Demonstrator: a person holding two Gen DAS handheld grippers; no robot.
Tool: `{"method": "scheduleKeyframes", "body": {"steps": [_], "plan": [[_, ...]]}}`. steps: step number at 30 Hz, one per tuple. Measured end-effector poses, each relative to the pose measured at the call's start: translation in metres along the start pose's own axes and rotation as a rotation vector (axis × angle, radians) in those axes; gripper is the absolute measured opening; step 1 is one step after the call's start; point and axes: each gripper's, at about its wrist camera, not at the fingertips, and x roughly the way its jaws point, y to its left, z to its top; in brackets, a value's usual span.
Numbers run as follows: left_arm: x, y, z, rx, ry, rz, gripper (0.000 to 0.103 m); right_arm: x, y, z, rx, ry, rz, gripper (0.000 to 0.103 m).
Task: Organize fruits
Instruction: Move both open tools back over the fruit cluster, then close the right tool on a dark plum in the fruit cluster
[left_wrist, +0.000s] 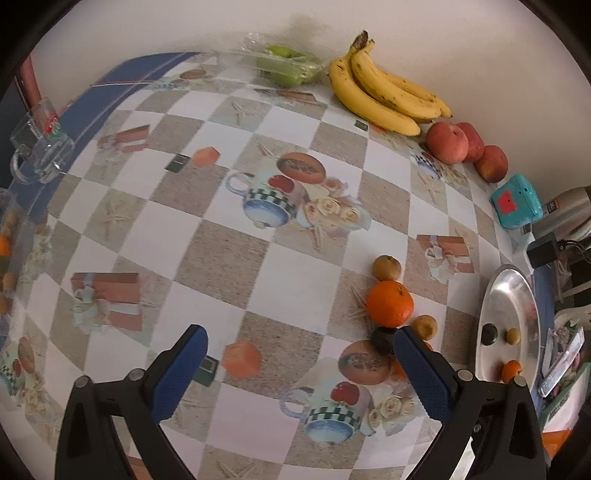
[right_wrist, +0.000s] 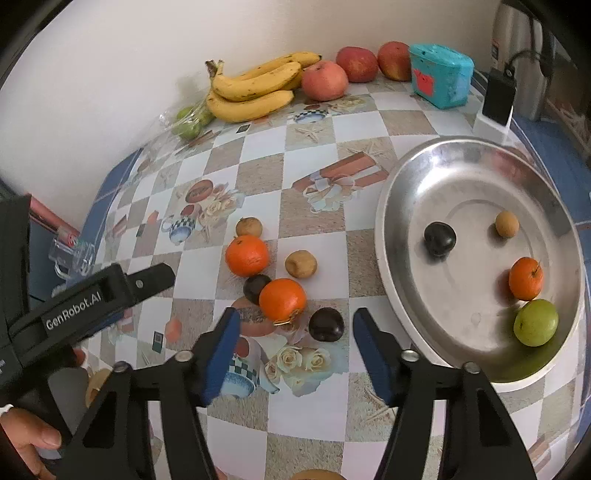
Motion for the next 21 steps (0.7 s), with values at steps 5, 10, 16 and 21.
{"method": "scheduleKeyframes", "body": {"steps": [5,10,16,21], "plan": [[0.009,-0.011,-0.002,0.016,0.046,-0.058,0.096,0.007,-0.012,-0.002,0.044,0.028,0.008,0.046],[0.021,-0.022,-0.005,0.032,0.094,-0.095,0.093,0.015,-0.02,-0.005,0.076,0.06,0.011,0.04],[0.029,-0.027,-0.008,0.025,0.139,-0.123,0.093,0.026,-0.022,-0.007,0.062,0.1,0.011,0.038],[0.029,-0.024,-0.008,0.014,0.137,-0.111,0.093,0.035,-0.02,-0.009,0.033,0.128,-0.018,0.038]]}}
